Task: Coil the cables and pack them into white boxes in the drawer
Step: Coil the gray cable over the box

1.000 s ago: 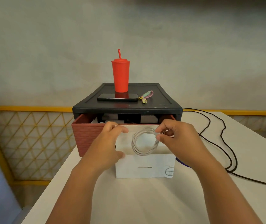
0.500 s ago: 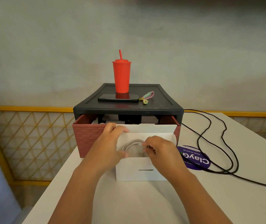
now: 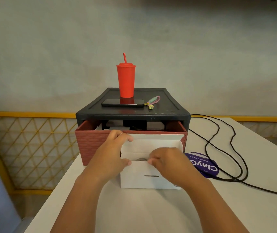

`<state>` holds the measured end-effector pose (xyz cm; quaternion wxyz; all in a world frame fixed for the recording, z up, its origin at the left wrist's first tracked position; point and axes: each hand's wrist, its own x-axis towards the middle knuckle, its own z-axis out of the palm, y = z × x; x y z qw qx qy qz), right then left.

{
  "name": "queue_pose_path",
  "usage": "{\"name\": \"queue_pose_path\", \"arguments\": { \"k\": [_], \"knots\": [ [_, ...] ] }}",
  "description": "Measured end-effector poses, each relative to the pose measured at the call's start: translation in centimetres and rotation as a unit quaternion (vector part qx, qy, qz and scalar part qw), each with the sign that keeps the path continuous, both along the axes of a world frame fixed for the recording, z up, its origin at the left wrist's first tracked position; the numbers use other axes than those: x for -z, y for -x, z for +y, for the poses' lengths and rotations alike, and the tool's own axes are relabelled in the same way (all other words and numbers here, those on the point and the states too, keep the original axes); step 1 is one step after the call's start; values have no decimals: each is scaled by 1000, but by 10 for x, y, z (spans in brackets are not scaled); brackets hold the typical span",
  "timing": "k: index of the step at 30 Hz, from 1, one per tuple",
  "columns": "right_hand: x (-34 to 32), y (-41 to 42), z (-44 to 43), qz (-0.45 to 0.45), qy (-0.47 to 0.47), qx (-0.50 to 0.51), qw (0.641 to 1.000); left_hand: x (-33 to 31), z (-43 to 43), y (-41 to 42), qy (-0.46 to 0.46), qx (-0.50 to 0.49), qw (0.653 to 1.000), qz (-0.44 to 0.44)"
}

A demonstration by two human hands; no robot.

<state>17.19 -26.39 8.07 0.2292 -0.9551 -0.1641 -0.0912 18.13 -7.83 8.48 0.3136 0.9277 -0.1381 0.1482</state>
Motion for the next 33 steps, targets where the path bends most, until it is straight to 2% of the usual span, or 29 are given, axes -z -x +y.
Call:
{"name": "queue_pose_path", "arguments": {
  "k": [3, 5, 10, 13, 17, 21, 29, 33],
  "knots": [
    [-11, 4, -21, -87, -86, 65, 990, 2, 1, -1, 22, -2, 1000, 6],
    [-14, 7, -38, -114, -138, 105, 978, 3, 0, -1, 39, -1, 999, 2],
    [3, 8, -63, -39, -185, 168, 968, 20, -4, 1, 119, 11, 993, -14],
    [19, 10, -62, 15, -283, 154, 947, 40, -8, 7, 203, -4, 979, -11],
    [39, 19, -52, 36, -389, 140, 910, 65, -13, 20, 299, 2, 953, 54],
    [56, 30, -40, 75, -407, 149, 898, 75, -16, 29, 355, -8, 930, 96],
    [67, 59, -33, 81, -433, 158, 884, 81, -13, 54, 344, -23, 929, 136],
    [64, 66, -31, 75, -466, 160, 867, 82, -17, 61, 405, 8, 901, 155]
  ]
}}
